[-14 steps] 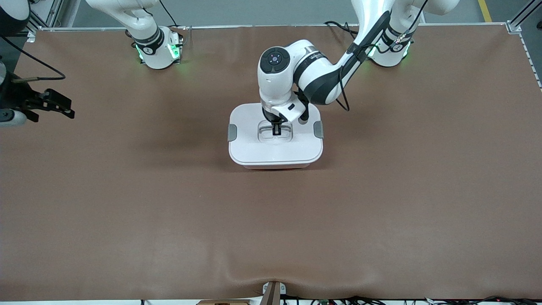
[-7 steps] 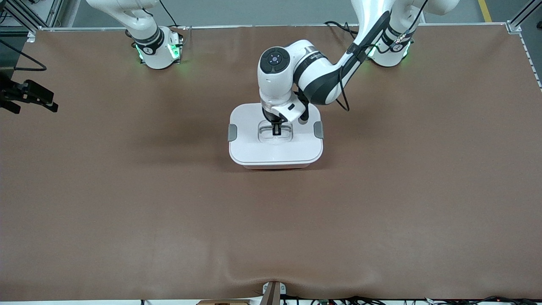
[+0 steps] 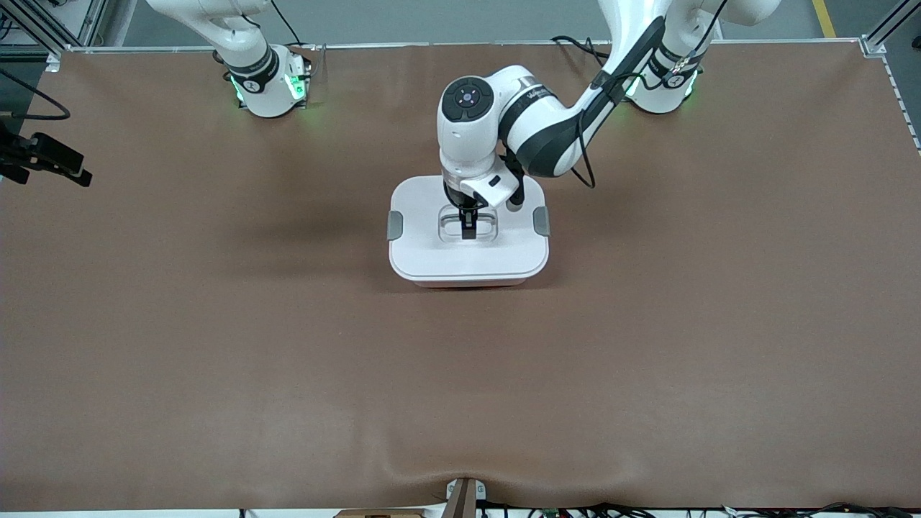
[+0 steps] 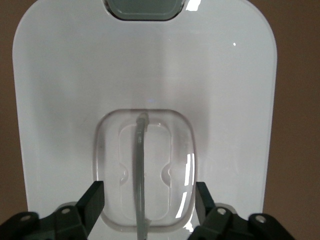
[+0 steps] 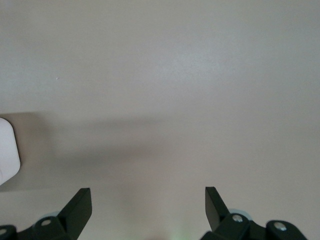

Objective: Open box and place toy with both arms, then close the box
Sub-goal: 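Release the lid handle and lift the left gripper away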

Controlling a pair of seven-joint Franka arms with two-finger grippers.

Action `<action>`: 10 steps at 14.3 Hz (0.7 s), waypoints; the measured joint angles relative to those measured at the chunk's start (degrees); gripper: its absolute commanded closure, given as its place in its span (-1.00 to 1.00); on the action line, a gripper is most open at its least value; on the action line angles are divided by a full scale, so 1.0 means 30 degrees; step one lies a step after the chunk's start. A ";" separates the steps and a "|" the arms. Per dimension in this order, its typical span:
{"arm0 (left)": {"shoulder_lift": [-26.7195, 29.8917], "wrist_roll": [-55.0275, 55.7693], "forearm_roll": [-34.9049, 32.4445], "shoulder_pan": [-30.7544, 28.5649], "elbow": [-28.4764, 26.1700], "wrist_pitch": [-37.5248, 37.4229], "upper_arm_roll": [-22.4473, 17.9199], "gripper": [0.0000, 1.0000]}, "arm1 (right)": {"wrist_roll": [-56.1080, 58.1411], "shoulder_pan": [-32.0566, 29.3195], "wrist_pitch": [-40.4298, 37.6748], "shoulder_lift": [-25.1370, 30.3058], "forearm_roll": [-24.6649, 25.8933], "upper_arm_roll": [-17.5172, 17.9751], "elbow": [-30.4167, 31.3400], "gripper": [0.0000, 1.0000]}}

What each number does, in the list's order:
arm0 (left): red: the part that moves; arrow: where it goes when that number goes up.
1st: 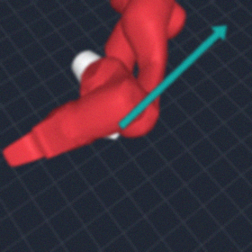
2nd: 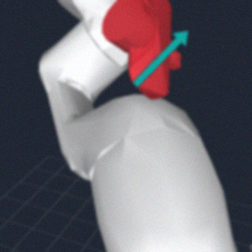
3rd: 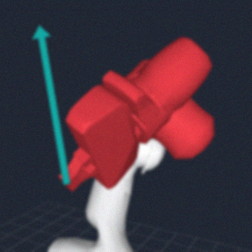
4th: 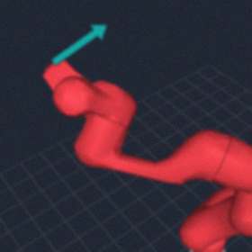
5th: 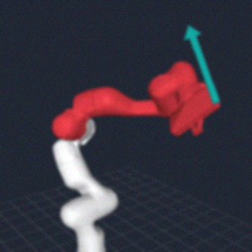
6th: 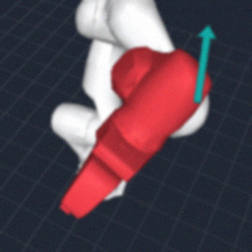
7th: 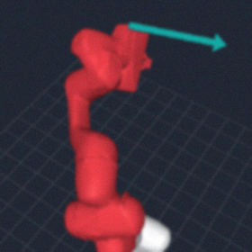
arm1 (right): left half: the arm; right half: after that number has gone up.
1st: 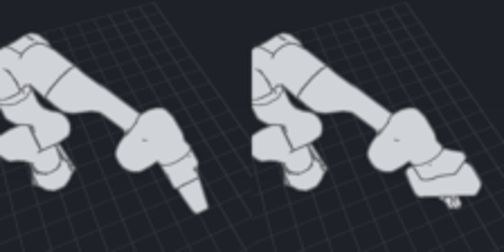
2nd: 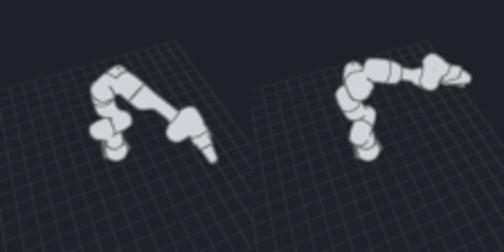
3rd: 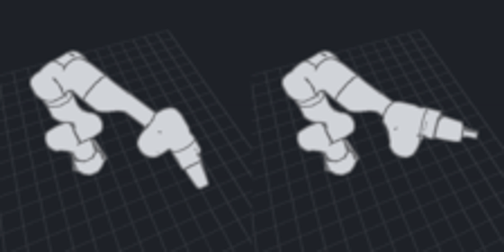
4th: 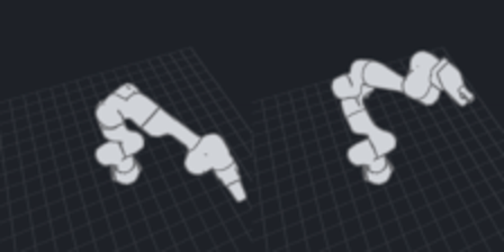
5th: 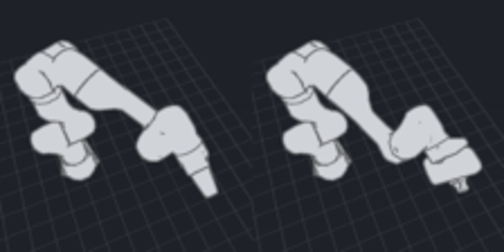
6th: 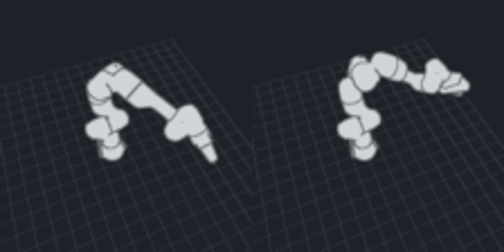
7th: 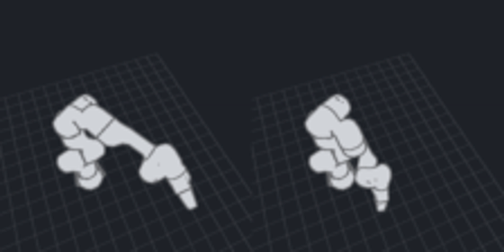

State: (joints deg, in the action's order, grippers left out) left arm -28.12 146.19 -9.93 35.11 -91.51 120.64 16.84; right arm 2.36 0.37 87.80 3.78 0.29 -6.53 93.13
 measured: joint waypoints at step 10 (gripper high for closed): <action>0.1633 -0.2109 0.0000 -0.1515 0.1916 -0.3542 -0.0137 -1.00 | -0.0017 -0.0719 -0.0702 -0.0029 -0.0177 -0.0136 -0.0470 -1.00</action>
State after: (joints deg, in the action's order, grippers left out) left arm -23.22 139.87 -9.93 30.56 -85.76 110.02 16.43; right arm 2.30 -1.79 85.69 3.70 -0.24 -6.94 91.72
